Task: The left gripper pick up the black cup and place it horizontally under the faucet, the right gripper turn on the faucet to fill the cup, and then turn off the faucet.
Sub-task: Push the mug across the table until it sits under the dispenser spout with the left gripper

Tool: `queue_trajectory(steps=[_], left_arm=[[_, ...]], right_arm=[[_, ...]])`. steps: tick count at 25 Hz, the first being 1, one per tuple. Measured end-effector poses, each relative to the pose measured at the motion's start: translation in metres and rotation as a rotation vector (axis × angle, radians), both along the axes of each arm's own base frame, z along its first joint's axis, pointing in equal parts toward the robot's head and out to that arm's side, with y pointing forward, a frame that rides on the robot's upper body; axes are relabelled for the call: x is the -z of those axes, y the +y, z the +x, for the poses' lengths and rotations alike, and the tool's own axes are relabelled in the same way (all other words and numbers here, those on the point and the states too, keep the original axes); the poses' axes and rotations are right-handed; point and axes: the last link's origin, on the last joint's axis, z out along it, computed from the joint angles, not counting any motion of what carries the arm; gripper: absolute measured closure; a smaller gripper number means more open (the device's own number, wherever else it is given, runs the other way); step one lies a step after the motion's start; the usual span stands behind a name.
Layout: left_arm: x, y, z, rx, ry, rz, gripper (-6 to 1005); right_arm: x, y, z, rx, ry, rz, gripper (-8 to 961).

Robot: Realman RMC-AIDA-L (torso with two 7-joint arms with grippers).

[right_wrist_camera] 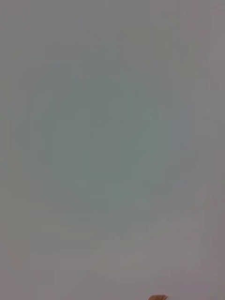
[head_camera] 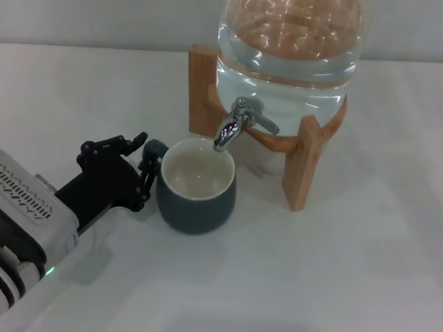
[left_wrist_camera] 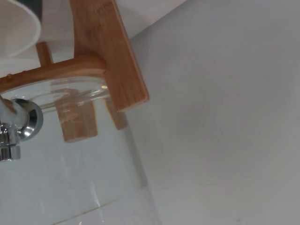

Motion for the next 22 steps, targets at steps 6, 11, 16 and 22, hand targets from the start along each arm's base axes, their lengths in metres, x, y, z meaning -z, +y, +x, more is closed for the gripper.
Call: queue_trajectory(steps=[6, 11, 16, 22], left_arm=[[-0.001, 0.0001, -0.0007, -0.004, -0.005, 0.006, 783], [-0.0011, 0.0, -0.0006, -0.003, -0.005, 0.006, 632], [-0.0002, -0.0016, 0.0003, -0.003, -0.012, 0.004, 599], [0.0016, -0.0072, -0.0025, -0.012, -0.015, 0.0, 468]], right_arm=[[-0.0013, 0.002, -0.0002, 0.003, -0.006, 0.001, 113], [-0.0014, 0.0033, -0.0005, 0.006, -0.011, 0.003, 113], [-0.0013, 0.0038, -0.001, 0.006, -0.011, 0.003, 113], [-0.0013, 0.0038, -0.001, 0.006, -0.011, 0.003, 113]])
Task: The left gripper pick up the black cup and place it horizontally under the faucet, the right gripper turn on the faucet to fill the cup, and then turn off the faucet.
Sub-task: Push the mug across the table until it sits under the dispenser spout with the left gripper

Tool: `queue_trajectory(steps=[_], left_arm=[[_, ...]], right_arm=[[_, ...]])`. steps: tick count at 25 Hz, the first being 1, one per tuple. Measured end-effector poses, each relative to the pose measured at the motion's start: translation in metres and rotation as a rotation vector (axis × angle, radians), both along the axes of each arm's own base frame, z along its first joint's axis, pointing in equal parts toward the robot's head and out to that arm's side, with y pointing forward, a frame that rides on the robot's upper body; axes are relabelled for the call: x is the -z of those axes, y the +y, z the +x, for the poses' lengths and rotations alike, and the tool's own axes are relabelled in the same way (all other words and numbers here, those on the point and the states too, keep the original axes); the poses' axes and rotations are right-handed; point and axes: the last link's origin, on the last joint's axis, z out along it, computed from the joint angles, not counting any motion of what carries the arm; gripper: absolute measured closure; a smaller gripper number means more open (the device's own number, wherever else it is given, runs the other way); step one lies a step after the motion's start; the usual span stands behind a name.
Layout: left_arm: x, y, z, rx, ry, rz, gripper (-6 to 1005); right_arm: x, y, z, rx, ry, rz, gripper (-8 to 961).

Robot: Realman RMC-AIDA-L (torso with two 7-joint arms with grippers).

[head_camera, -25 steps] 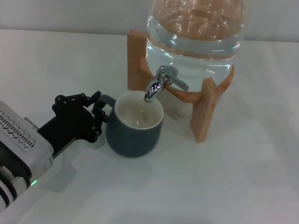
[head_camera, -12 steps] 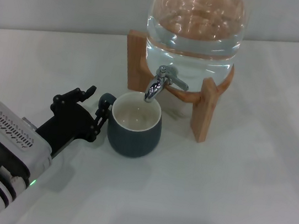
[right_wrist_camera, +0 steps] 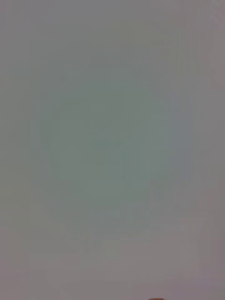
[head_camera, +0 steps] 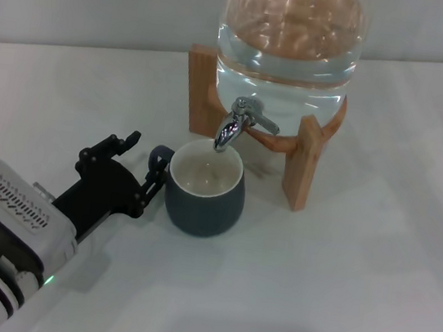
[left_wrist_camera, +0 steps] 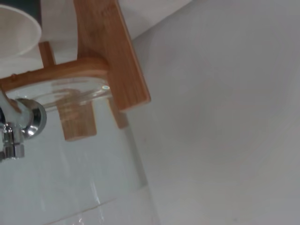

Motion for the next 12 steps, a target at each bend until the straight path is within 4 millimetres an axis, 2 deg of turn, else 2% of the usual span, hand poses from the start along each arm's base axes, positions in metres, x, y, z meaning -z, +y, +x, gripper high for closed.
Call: queue_trajectory(steps=[12], left_arm=[[0.006, -0.024, -0.012, -0.033, 0.001, -0.007, 456]], right_arm=[[0.002, -0.001, 0.0, -0.004, 0.001, -0.015, 113]])
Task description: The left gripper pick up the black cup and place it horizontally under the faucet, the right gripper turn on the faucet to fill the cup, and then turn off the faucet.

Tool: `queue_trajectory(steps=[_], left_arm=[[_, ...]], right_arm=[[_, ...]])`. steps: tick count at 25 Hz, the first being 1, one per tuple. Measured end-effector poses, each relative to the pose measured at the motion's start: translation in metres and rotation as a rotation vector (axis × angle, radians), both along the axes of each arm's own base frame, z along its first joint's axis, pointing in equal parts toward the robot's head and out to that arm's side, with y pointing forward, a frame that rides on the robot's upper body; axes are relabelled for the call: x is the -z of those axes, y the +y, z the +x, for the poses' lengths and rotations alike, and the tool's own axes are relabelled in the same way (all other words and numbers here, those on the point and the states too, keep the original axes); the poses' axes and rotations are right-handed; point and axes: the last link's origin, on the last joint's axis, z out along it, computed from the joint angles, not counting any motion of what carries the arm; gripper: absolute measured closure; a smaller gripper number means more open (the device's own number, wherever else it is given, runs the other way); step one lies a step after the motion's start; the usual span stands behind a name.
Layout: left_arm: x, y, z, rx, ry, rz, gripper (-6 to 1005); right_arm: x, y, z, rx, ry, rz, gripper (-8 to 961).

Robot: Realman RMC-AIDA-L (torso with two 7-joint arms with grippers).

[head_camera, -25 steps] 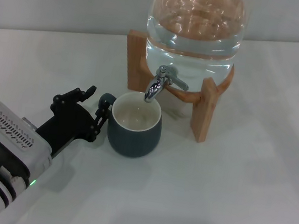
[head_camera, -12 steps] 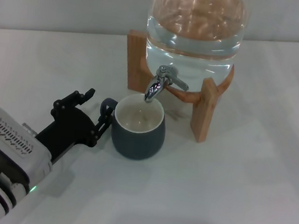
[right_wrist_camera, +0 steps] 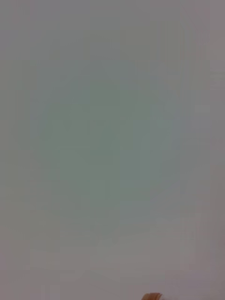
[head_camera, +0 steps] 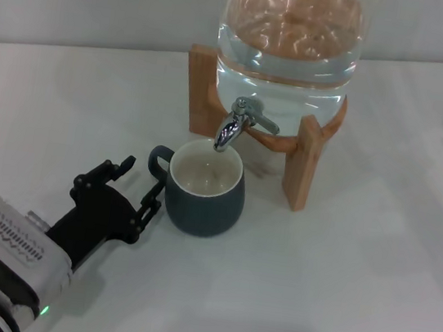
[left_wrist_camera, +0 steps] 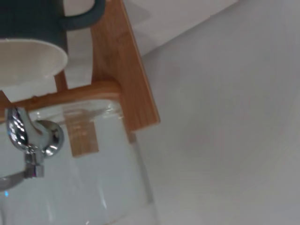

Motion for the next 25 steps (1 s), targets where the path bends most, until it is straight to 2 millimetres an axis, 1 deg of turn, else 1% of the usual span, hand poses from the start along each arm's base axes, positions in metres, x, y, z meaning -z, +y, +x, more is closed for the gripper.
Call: queue_trajectory(steps=[4, 15, 21, 25], left_arm=[[0.001, -0.004, 0.0, -0.001, 0.004, 0.011, 452], [-0.005, -0.001, -0.007, -0.028, 0.014, 0.047, 442], [-0.022, 0.01, -0.023, -0.103, 0.042, 0.149, 436], [-0.043, 0.02, -0.039, -0.195, 0.029, 0.256, 432]], right_arm=[[0.002, 0.0, -0.001, -0.004, -0.001, -0.01, 113], [0.001, -0.002, 0.001, -0.002, 0.001, -0.008, 113], [0.001, -0.002, 0.001, 0.0, 0.0, -0.008, 113], [0.001, -0.001, 0.0, -0.002, 0.001, -0.009, 113]])
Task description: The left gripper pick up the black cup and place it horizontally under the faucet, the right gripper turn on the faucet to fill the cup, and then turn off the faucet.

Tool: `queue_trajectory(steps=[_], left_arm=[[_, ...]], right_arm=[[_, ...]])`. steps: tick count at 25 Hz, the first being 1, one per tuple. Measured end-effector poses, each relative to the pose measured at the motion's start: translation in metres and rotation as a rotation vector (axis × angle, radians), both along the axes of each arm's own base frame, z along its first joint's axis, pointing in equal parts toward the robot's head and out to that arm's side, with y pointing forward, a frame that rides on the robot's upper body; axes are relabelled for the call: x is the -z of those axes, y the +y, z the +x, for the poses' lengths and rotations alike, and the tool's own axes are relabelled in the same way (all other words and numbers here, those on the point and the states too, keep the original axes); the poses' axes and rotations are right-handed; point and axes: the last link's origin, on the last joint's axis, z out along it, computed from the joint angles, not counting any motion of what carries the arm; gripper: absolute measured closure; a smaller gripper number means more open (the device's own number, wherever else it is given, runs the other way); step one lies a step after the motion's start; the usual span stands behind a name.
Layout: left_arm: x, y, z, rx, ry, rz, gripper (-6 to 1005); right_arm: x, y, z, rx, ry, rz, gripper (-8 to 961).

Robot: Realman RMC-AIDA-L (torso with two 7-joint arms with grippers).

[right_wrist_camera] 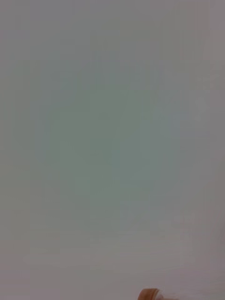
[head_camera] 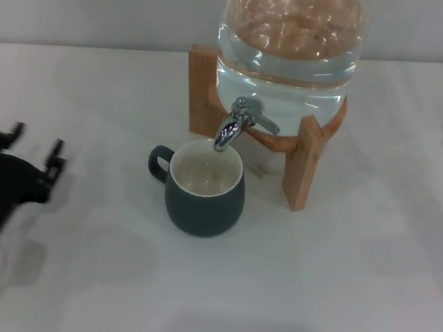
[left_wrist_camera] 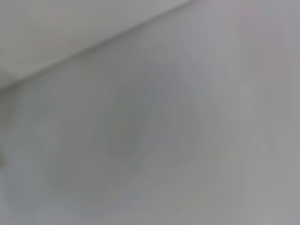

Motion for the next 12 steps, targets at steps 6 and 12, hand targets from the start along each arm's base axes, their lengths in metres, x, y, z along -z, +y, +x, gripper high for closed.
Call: queue_trajectory(steps=[6, 12], left_arm=[[-0.029, 0.009, -0.016, -0.085, -0.053, 0.154, 426], [-0.044, 0.015, -0.013, -0.055, -0.07, 0.228, 248]], right_arm=[[0.0, 0.002, -0.001, 0.0, 0.0, 0.0, 113], [0.001, 0.007, -0.004, -0.007, -0.002, -0.008, 113]])
